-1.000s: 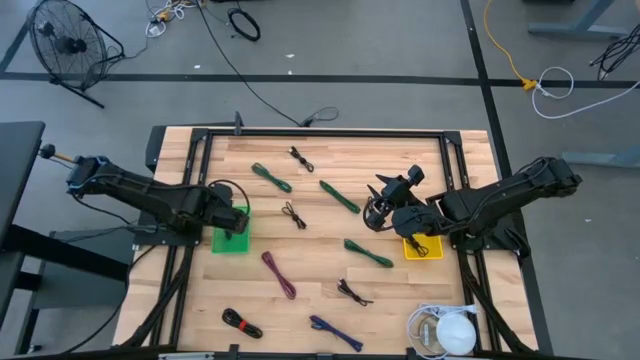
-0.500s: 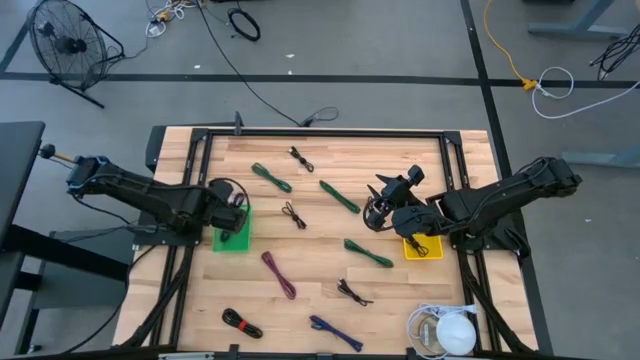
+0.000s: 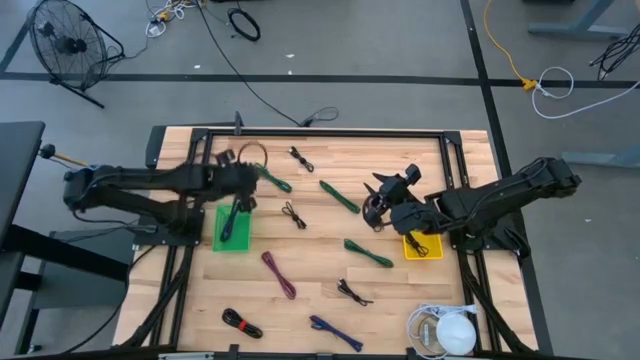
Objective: Pick & Place USB Port
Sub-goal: Put the green black charger cable into the green bin
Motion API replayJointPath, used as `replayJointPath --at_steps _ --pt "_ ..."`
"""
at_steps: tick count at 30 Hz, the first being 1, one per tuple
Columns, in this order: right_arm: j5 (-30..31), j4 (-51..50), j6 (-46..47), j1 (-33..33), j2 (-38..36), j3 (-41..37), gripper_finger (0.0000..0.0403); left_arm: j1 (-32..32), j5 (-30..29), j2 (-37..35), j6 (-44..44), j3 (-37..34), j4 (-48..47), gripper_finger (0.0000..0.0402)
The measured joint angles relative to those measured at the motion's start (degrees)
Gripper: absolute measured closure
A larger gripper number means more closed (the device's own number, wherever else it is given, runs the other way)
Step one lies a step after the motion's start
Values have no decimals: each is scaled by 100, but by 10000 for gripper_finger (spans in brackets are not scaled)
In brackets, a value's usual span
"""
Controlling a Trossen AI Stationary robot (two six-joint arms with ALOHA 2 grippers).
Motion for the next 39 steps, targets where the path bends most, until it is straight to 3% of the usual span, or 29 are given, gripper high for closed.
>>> replayJointPath --at_steps 9,14,24,39 --pt "-52 250 -31 -5 2 0 245 1185 1643 750 2800 7 999 225" --pt "-159 280 9 -16 2 0 245 1463 1885 1530 3656 7 1375 225" --pt "-256 305 9 -58 2 0 245 1585 1822 2523 4493 2 1866 225" --pt "-257 372 8 -71 2 0 245 1585 2340 2705 5018 4 2387 225"
